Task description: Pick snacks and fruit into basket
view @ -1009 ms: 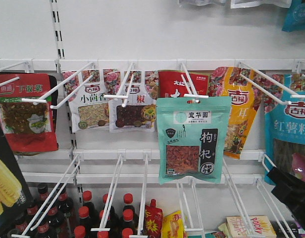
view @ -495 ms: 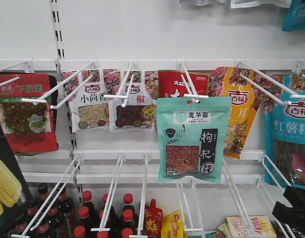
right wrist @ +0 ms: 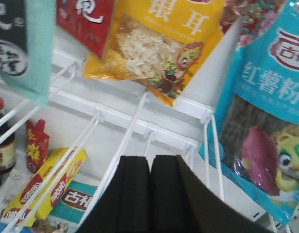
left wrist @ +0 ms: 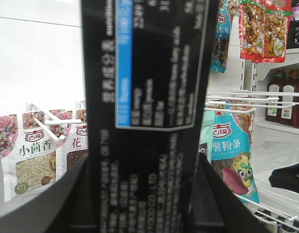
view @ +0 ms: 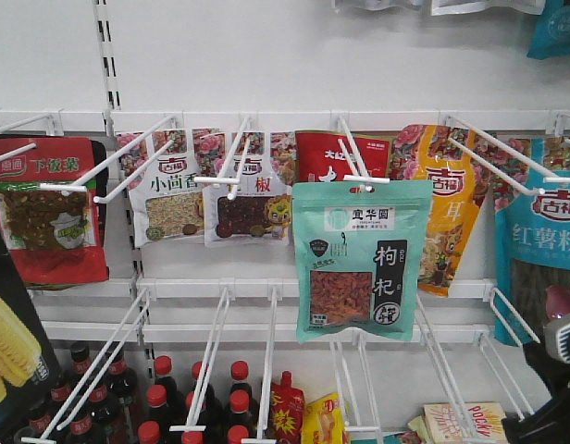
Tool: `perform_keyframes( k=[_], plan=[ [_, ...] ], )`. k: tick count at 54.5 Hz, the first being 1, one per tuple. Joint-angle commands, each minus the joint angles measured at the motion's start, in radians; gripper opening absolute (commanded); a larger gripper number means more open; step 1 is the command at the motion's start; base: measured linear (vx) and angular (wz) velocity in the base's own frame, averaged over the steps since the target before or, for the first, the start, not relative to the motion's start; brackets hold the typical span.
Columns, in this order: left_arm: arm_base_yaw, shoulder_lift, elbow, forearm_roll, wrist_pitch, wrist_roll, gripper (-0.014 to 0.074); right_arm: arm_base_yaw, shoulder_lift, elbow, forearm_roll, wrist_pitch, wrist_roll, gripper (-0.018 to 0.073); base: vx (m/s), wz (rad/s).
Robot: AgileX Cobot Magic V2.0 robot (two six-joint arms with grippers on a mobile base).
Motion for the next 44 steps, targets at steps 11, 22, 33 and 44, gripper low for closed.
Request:
perform_keyframes(
  k=[11, 22, 33, 44],
  plan=[
    [-0.002, 0.003, -0.033, -0.002, 0.006, -0.005, -0.0007, -0.007, 0.058, -0.038, 0.220, 0.023, -0.145, 0.0019, 0.00, 0.00],
    [-0.002, 0.003, -0.033, -0.002, 0.006, -0.005, -0.0007, -0.007, 0.098, -0.038, 0.265, 0.124, -0.157, 0.0020, 0.00, 0.00],
    [-0.002, 0.003, -0.033, -0.002, 0.006, -0.005, -0.0007, -0.007, 0.110, -0.056, 0.395, 0.396, -0.378, 0.0020, 0.00, 0.00],
    [-0.002, 0.003, -0.033, -0.002, 0.006, -0.005, -0.0007, -0.071, 0.128, -0.056, 0.463, 0.491, -0.469, 0.0020, 0.00, 0.00]
  ],
)
